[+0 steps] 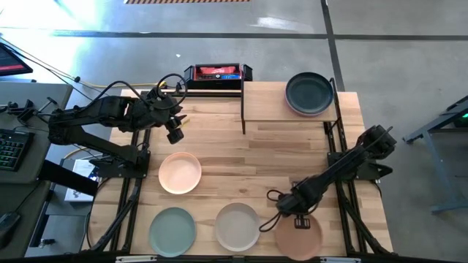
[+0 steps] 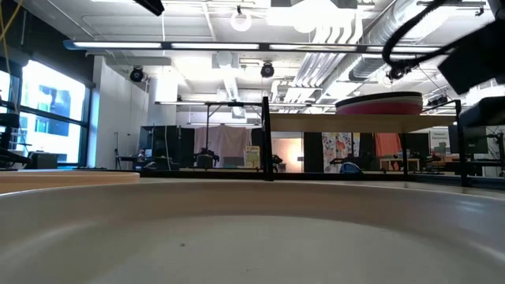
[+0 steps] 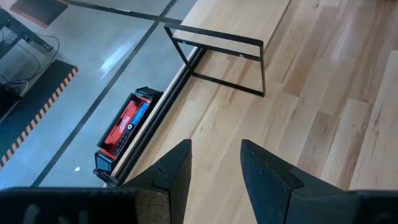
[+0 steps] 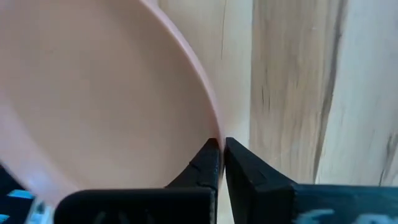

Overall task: Place and stack plates onto a shelf
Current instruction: Put the brown plate onto the shelf

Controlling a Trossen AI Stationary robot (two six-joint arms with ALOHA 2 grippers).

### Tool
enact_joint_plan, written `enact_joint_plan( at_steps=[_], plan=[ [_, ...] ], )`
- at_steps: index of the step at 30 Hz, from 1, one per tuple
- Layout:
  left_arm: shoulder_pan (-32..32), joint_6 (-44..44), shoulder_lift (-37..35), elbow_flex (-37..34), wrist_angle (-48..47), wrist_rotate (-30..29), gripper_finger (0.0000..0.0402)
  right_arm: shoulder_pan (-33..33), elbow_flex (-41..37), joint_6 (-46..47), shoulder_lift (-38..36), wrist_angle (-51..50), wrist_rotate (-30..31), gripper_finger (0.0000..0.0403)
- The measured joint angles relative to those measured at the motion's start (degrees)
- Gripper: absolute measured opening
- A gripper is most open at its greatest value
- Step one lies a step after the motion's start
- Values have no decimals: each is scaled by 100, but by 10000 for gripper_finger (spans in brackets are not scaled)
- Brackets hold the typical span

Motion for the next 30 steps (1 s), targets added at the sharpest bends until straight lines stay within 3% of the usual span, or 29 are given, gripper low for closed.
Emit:
enact_joint_plan(
  at_steps=[15,30],
  plan=[
    [0,-279,-2,0,-1,20,127,-334,2,1075,-1251,-499,737,0],
    [0,-302,0,0,-1,28,127,-1613,2,1589,-2363,-530,1183,0]
  ],
)
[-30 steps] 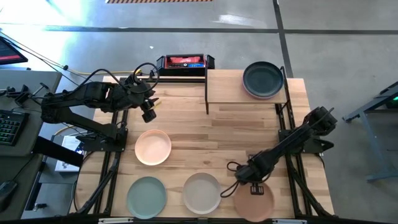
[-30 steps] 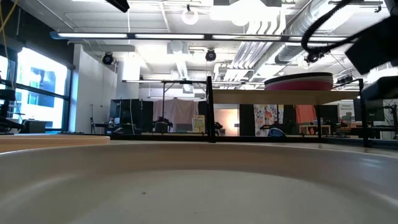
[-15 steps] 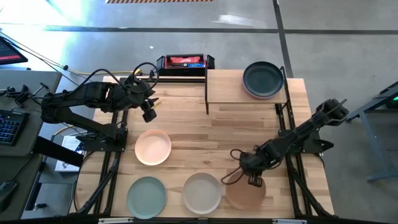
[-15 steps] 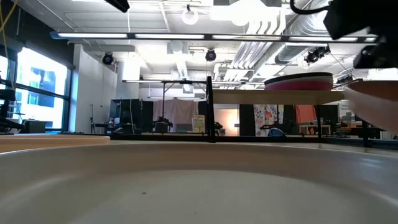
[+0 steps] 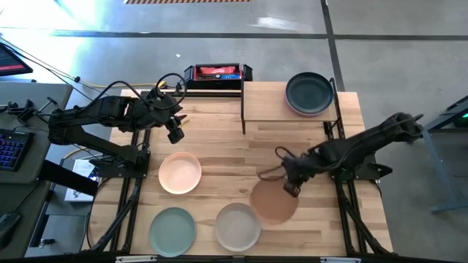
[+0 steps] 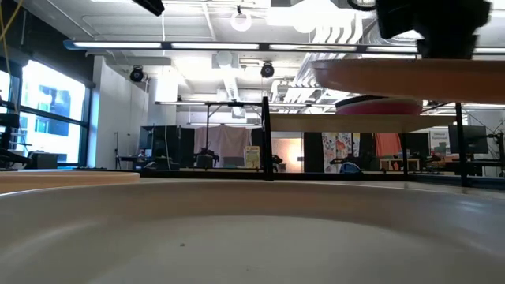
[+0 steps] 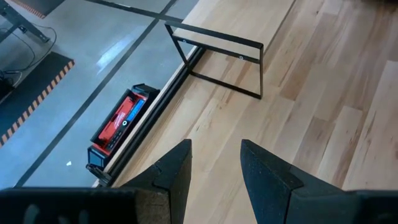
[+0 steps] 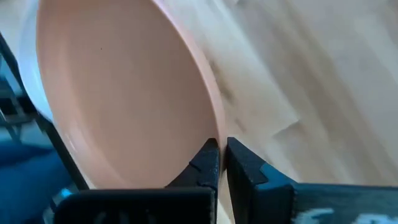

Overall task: Place and stack plates onto a shelf
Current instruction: Put the brown plate onto the shelf

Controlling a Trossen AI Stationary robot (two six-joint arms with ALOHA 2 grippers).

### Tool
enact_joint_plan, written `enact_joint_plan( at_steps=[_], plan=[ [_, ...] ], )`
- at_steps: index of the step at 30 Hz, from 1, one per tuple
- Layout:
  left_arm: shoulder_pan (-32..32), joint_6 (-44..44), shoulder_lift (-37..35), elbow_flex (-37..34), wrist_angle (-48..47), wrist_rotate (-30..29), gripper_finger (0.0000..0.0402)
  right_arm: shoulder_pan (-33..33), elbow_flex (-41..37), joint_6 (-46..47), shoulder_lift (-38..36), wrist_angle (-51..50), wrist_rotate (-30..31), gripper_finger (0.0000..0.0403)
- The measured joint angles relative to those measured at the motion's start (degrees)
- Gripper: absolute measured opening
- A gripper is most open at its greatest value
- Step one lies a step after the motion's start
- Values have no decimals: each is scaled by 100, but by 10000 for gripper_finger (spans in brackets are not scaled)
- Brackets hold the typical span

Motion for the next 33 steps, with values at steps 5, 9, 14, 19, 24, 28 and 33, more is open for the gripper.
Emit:
enact_joint_plan(
  at_steps=[5,9,14,19,24,28,33],
  plan=[
    [0,-17,0,0,0,0,127,-635,0,-50,-255,6,32,0],
    [0,-241,0,0,0,-2,127,-1215,0,-392,-399,169,154,0],
    [0,-297,0,0,0,-2,127,-2057,0,-920,-538,705,159,0],
    [0,-299,0,2,-1,-4,127,-2871,231,-1554,-563,863,350,0],
    [2,-299,0,2,0,-4,127,-3561,714,-2330,-563,873,709,0],
    [0,-299,0,2,-1,-4,127,-4090,1089,-2964,-563,953,1105,0],
    [0,-298,0,2,-2,-4,127,-4783,1320,-3397,-563,1091,1209,0]
  ],
)
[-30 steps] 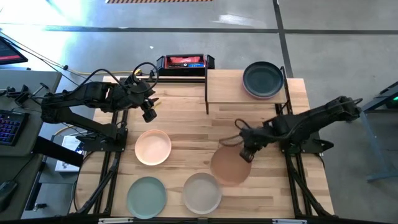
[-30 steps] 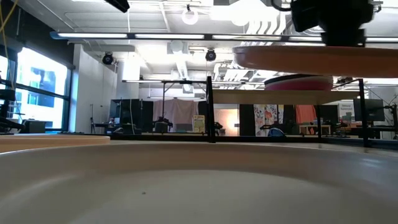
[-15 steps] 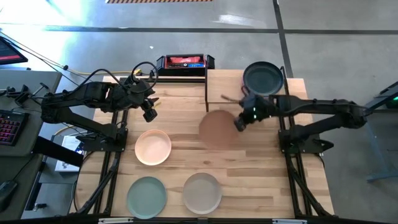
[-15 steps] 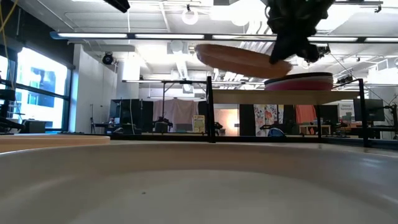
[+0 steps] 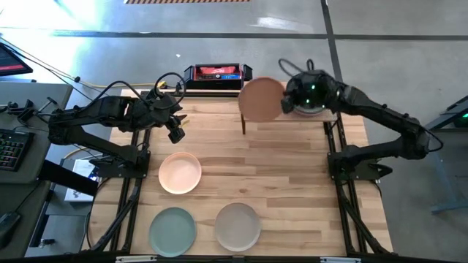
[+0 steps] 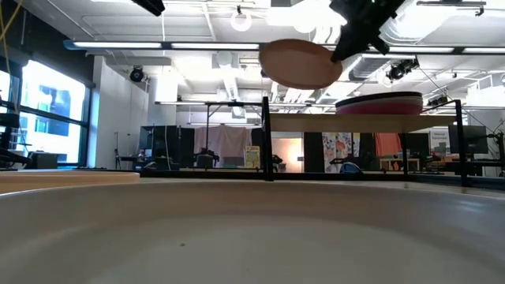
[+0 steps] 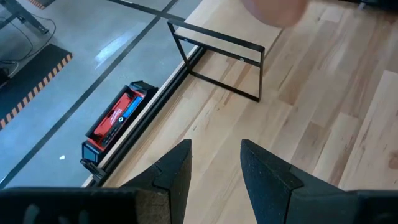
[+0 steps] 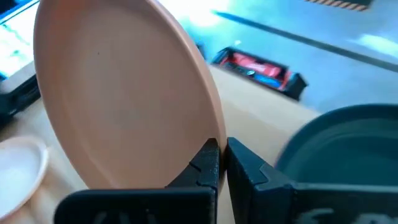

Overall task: Place and stack plates onto a shelf
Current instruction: Put the brown plate onto the shelf

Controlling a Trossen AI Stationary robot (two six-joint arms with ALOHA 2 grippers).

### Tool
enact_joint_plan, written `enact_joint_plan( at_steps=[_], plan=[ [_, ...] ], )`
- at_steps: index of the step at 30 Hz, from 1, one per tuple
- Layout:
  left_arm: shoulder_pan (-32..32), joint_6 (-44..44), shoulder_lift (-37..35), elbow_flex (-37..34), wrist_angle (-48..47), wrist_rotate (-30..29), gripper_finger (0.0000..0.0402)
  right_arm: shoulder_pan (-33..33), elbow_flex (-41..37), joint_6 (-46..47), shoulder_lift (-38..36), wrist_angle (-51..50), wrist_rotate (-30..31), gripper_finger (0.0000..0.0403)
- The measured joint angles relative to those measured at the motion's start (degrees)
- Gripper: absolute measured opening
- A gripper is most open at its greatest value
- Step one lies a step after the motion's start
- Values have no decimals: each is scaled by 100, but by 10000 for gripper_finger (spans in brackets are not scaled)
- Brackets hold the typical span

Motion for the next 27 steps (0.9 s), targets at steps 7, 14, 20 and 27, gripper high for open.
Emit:
enact_joint_plan(
  at_steps=[7,14,20,27],
  plan=[
    [1,-4,0,0,1,-2,127,-662,2,-102,103,33,-172,0],
    [2,-4,0,0,0,-57,127,-927,2,-105,496,28,-456,0],
    [0,-55,0,0,2,-74,127,-1119,2,-83,646,28,-453,0],
    [2,-146,0,0,2,-74,127,-1219,2,-94,909,33,-570,0]
  ],
)
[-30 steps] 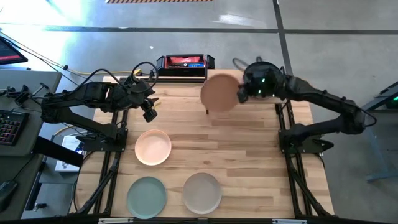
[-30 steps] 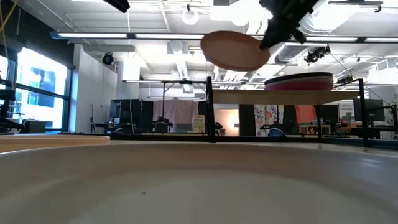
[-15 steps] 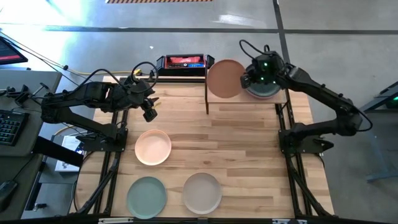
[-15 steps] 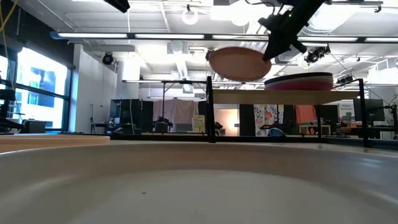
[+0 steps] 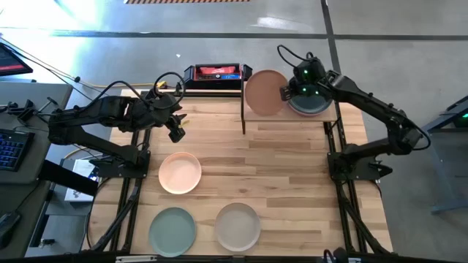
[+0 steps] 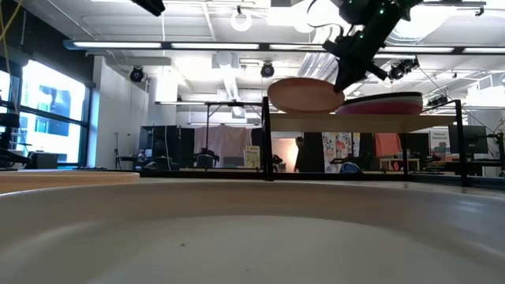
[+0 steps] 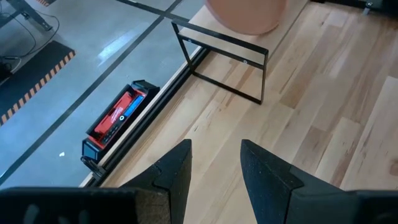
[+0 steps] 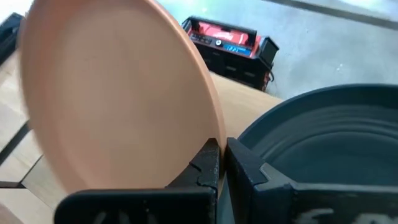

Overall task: Place and stack plates onto a shelf
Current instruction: Put the brown plate onto the shelf

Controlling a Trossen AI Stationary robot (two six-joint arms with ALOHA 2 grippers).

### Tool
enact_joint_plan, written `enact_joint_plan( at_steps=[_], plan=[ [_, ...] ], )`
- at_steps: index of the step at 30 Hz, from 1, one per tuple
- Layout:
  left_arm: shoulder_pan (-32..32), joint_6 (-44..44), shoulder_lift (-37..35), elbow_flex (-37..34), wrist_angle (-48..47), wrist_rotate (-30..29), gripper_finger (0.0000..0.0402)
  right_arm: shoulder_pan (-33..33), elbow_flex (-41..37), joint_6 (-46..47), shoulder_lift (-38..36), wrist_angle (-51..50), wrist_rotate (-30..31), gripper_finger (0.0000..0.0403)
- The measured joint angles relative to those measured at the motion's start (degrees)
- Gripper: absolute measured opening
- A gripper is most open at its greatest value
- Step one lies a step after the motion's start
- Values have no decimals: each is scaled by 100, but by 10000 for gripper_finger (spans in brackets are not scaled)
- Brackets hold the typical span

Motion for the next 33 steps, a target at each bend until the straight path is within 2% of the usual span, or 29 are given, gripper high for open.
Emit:
enact_joint_plan(
  at_steps=[21,33],
  plan=[
    [94,0,0,0,0,3,127,7,0,170,654,35,34,0],
    [367,0,0,0,1,33,127,-72,0,162,673,55,261,0]
  ],
)
